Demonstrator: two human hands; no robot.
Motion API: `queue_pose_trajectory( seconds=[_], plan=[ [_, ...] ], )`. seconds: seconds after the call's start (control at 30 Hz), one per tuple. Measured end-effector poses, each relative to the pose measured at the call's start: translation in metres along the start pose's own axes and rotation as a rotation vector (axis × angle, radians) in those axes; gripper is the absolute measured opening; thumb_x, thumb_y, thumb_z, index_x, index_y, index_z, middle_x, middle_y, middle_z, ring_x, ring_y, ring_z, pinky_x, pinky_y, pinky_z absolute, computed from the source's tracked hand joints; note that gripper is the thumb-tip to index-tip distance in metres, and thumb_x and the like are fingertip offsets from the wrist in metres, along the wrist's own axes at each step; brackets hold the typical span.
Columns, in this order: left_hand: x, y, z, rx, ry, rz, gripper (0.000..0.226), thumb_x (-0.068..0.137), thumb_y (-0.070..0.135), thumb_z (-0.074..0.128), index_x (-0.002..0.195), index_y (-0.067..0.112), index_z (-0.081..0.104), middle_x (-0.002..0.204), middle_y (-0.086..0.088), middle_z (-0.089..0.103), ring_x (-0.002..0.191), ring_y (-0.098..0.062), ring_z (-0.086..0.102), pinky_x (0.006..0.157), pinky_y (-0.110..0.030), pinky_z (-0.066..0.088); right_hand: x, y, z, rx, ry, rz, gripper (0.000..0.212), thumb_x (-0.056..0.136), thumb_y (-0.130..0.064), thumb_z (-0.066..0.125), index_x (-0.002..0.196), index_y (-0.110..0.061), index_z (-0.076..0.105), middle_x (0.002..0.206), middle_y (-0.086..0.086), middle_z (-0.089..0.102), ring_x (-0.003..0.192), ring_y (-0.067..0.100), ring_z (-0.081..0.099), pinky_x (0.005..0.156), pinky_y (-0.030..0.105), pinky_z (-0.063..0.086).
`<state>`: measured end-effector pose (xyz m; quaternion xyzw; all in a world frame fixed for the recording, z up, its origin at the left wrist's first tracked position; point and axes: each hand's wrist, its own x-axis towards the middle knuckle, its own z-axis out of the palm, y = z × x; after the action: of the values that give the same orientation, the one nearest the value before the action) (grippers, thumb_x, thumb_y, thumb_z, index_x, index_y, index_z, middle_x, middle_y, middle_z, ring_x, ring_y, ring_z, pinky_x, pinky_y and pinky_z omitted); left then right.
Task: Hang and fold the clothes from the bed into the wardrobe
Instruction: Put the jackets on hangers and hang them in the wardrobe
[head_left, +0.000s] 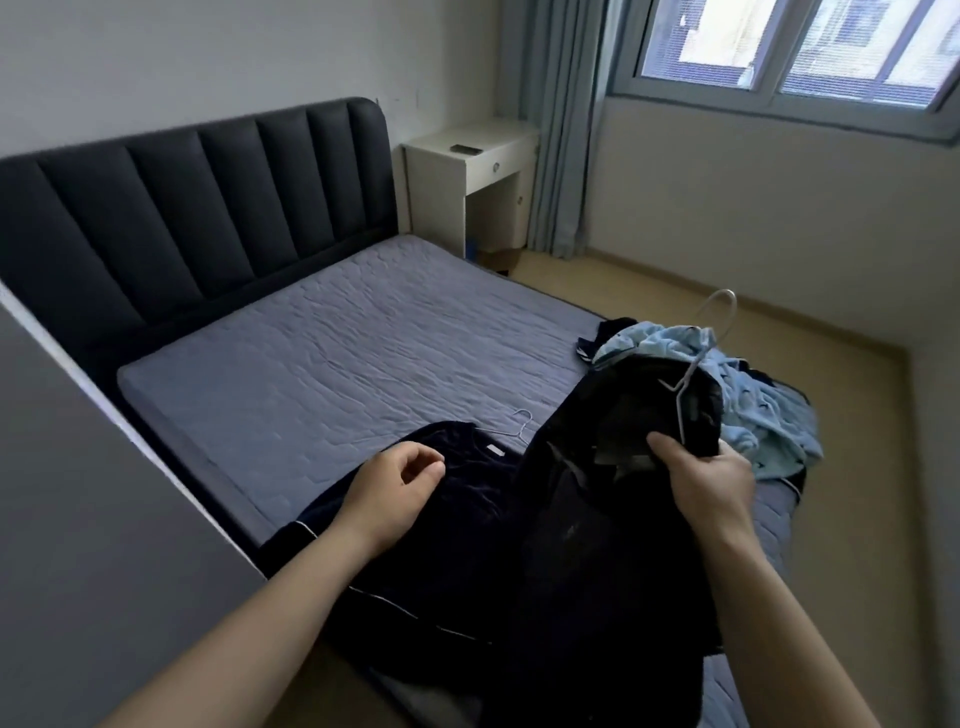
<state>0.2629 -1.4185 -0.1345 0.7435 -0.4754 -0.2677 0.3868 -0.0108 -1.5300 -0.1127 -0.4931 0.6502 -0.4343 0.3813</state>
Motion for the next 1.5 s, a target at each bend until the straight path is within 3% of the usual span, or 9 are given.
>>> queue_pose_trajectory(
  seconds=[0.27,0.43,0.53,0.63,0.8,0.97,1.07,1.27,1.5],
  plan=[
    [0.089,-0.021,0.020,-0.005,-0.194,0.032,0.005,0.088,0.021,0.065,0.089,0.027,0.067,0.087,0.005,0.071,0.083,-0.014,0.066,0.080,-0.027,0.050,0.036,0.015,0.029,-0.092,0.152,0.087,0.019,0.077,-0.034,0.075,0.082,-0.018,0.066,0.076,-0.002,0.067,0.078,0.023,0.065,0.073,0.037,0.052],
    [0.170,-0.059,0.014,0.037,-0.311,0.071,0.007,0.088,0.023,0.066,0.087,0.030,0.066,0.083,0.012,0.069,0.075,0.003,0.060,0.064,-0.003,0.039,0.053,0.030,0.090,-0.148,0.237,0.165,0.015,0.079,-0.032,0.075,0.078,-0.022,0.063,0.075,-0.004,0.067,0.077,0.024,0.065,0.071,0.037,0.051],
    [0.210,-0.077,0.014,0.047,-0.365,0.068,0.008,0.087,0.022,0.066,0.086,0.030,0.066,0.082,0.012,0.068,0.072,0.002,0.058,0.063,-0.005,0.038,0.061,0.034,0.125,-0.180,0.268,0.202,0.020,0.080,-0.033,0.073,0.074,-0.023,0.058,0.072,-0.006,0.063,0.074,0.024,0.062,0.067,0.036,0.047],
    [0.245,-0.104,0.015,0.053,-0.428,0.032,0.007,0.088,0.022,0.065,0.087,0.029,0.066,0.083,0.011,0.068,0.077,-0.002,0.061,0.068,-0.014,0.042,0.073,0.046,0.168,-0.252,0.261,0.235,0.020,0.082,-0.034,0.072,0.083,-0.018,0.059,0.069,-0.009,0.058,0.073,0.024,0.059,0.064,0.033,0.042],
    [0.287,-0.154,0.027,0.089,-0.451,-0.012,0.007,0.088,0.022,0.065,0.089,0.028,0.068,0.084,0.012,0.069,0.083,0.003,0.061,0.067,-0.005,0.039,0.098,0.078,0.236,-0.331,0.201,0.309,0.022,0.084,-0.035,0.070,0.094,-0.016,0.064,0.085,0.004,0.069,0.086,0.030,0.064,0.071,0.036,0.048],
    [0.312,-0.208,0.056,0.095,-0.469,-0.103,0.007,0.089,0.024,0.063,0.092,0.029,0.067,0.088,0.013,0.068,0.085,0.003,0.061,0.068,-0.008,0.040,0.136,0.133,0.292,-0.394,0.169,0.385,0.030,0.085,-0.040,0.066,0.096,-0.012,0.063,0.093,0.010,0.069,0.093,0.034,0.063,0.076,0.040,0.051],
    [0.330,-0.243,0.084,0.111,-0.468,-0.140,0.008,0.090,0.025,0.062,0.092,0.032,0.066,0.088,0.013,0.068,0.085,0.003,0.060,0.066,-0.007,0.039,0.159,0.179,0.323,-0.416,0.138,0.457,0.034,0.085,-0.041,0.065,0.097,-0.010,0.061,0.097,0.011,0.068,0.096,0.033,0.063,0.071,0.034,0.043],
    [0.374,-0.311,0.141,0.119,-0.438,-0.159,0.009,0.091,0.025,0.061,0.096,0.032,0.065,0.090,0.013,0.067,0.085,0.004,0.059,0.067,-0.009,0.039,0.193,0.280,0.387,-0.421,0.062,0.582,0.022,0.088,-0.040,0.062,0.090,-0.019,0.056,0.094,0.002,0.065,0.081,0.021,0.054,0.071,0.032,0.041],
    [0.436,-0.385,0.198,0.178,-0.363,-0.138,0.018,0.090,0.030,0.060,0.107,0.024,0.064,0.097,0.011,0.065,0.089,-0.001,0.059,0.077,-0.020,0.043,0.195,0.396,0.451,-0.413,-0.015,0.731,0.042,0.090,-0.042,0.061,0.116,-0.010,0.062,0.113,0.009,0.066,0.107,0.032,0.060,0.074,0.032,0.040]
  ],
)
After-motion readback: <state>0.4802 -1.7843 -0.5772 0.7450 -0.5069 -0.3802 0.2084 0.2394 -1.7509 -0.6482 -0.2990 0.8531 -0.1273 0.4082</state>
